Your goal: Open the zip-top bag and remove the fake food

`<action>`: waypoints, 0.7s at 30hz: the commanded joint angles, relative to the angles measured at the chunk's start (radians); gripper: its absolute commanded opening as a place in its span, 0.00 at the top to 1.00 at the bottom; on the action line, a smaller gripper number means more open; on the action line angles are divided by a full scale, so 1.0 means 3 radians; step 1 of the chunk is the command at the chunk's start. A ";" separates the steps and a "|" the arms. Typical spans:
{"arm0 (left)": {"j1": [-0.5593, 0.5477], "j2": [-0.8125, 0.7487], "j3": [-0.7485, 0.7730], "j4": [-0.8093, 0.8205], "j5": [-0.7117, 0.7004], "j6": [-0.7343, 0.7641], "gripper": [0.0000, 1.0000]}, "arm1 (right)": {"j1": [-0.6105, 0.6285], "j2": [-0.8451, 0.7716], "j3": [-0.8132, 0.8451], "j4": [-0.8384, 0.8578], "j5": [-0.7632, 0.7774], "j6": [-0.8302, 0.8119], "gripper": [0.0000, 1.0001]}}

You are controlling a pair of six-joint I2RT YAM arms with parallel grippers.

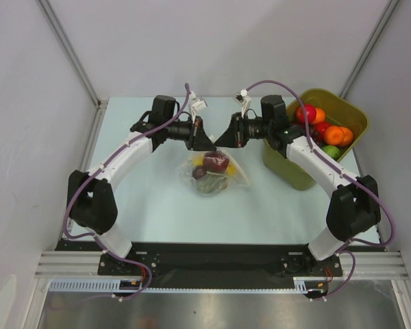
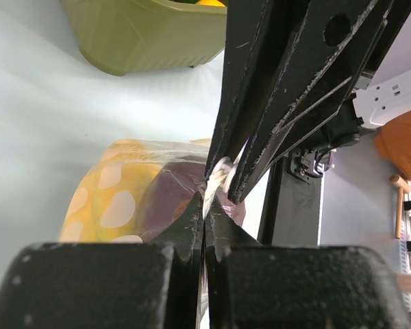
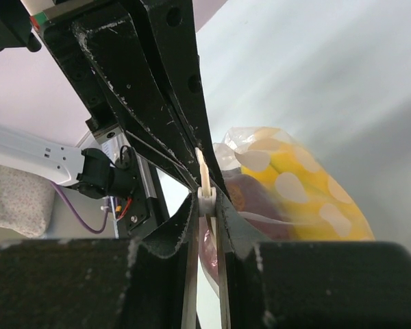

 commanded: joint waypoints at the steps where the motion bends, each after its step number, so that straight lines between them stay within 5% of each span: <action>1: 0.0077 -0.0102 0.0023 0.0177 -0.0039 -0.0026 1.00 | -0.0038 -0.0179 -0.0023 -0.0084 0.0050 -0.0074 1.00; 21: 0.0281 -0.0081 0.0048 0.0024 -0.0785 0.0010 1.00 | -0.0058 -0.0246 -0.0182 -0.0089 0.0086 0.0018 1.00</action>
